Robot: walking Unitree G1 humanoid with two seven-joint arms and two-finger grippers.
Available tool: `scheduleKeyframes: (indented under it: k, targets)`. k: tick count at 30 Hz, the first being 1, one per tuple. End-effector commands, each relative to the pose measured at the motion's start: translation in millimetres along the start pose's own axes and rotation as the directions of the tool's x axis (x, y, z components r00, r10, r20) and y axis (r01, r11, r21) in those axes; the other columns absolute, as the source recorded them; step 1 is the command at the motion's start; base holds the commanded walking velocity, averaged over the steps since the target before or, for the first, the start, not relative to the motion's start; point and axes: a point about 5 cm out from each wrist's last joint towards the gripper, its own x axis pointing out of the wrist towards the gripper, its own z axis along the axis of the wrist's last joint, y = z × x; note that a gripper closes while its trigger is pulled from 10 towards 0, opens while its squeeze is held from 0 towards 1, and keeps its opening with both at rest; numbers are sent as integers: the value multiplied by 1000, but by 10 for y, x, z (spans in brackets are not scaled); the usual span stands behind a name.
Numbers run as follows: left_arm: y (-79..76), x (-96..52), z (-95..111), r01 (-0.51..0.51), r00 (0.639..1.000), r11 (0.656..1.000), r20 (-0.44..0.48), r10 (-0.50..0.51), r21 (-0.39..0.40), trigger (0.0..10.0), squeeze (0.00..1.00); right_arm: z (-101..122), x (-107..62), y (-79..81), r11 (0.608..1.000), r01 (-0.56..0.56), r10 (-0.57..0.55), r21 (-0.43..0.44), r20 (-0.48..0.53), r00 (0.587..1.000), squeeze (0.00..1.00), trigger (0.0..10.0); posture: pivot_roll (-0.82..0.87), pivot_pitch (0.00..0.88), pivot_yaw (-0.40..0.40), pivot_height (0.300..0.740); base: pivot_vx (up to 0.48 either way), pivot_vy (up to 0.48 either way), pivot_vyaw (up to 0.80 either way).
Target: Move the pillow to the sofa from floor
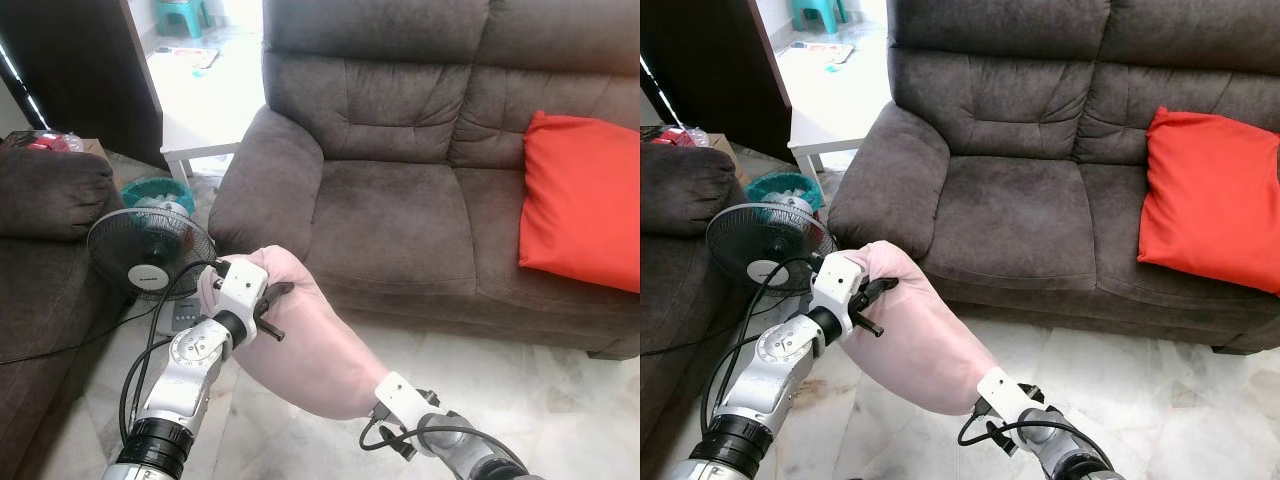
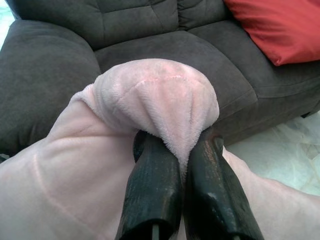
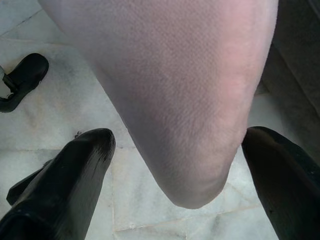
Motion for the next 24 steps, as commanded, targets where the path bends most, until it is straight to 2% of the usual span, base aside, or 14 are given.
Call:
scheduleKeyframes:
  k: [1,14,15,16,24]
  targets:
    - [48,52,285,4,993,999,119,-8,34,10000,0,2,2,10,1000,-3,3,-2,3,1000,0,10000,87,46,-42,740,0,0,0]
    - [48,52,285,4,993,999,119,-8,34,10000,0,2,2,10,1000,-3,3,-2,3,1000,0,10000,87,46,-42,740,0,0,0]
    - [48,53,288,4,993,999,120,-9,34,10000,0,-22,2,11,1000,-2,2,-5,-4,1000,0,6275,89,47,-42,740,0,0,0]
    - [46,56,303,6,992,999,125,-10,33,10000,0,-44,3,34,1000,-11,11,-4,-8,1000,0,10000,94,50,-41,740,0,0,0]
    - [42,62,326,10,991,999,131,-14,32,10000,0,-82,7,95,999,-27,27,27,-5,1000,0,10000,95,51,-42,740,0,0,0]
